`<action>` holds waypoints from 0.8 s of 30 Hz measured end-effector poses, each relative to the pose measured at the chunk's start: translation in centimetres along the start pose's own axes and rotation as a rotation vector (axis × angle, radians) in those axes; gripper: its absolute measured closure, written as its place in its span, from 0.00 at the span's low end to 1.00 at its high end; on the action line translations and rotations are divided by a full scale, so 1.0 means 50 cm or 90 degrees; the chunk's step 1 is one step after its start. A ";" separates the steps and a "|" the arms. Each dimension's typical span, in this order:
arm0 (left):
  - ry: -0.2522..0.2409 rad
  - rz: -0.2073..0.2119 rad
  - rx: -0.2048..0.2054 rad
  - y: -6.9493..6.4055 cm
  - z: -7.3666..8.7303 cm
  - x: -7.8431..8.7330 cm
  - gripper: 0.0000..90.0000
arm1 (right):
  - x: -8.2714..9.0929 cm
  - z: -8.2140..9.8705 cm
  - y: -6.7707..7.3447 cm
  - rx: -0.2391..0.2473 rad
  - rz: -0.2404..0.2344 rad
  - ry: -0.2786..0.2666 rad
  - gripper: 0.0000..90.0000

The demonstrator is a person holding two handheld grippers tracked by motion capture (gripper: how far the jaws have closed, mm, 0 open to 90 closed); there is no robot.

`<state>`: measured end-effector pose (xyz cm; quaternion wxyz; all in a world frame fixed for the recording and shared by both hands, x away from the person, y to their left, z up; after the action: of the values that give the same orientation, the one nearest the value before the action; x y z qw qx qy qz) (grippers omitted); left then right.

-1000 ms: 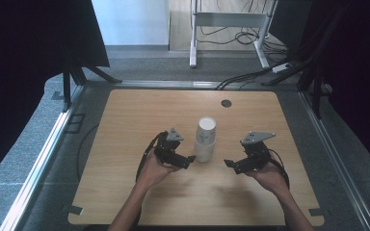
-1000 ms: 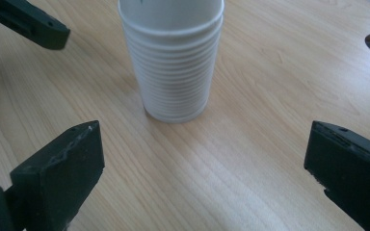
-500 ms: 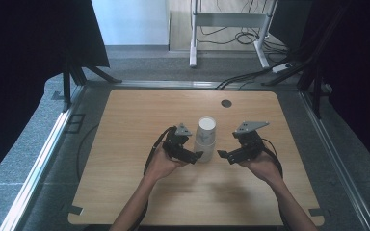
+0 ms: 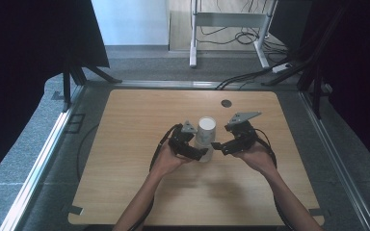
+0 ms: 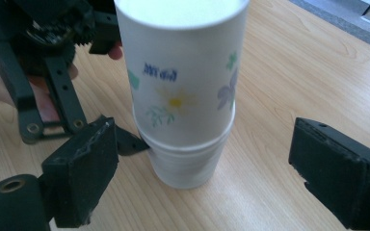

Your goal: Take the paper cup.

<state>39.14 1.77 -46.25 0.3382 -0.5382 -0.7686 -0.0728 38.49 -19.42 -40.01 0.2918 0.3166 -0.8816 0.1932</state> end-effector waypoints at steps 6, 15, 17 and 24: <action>-0.009 0.011 -0.004 -0.001 -0.002 -0.007 0.11 | -0.009 -0.021 0.001 0.004 -0.014 0.000 0.14; -0.016 0.010 -0.027 -0.009 -0.005 -0.011 0.22 | -0.016 -0.054 -0.002 0.003 -0.030 -0.001 0.16; -0.014 0.009 -0.029 -0.009 -0.005 -0.010 0.22 | -0.017 -0.067 -0.001 0.007 -0.034 -0.001 0.17; -0.015 0.007 -0.033 -0.009 -0.004 -0.010 0.23 | -0.018 -0.091 -0.002 0.011 -0.045 0.000 0.20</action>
<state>38.90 1.10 -46.26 0.3152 -0.5522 -0.7672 -0.0844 40.90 -16.69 -37.14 0.2959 0.3497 -0.8683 0.1902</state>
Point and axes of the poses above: each handheld gripper's, and its own axes: x roughly backward along the jaws, z roughly out of its underside, y roughly to its left, the point moved 1 cm from there along -x, roughly forward along the jaws, and after that the axes turned 15 degrees about z, right-handed, at the moved point
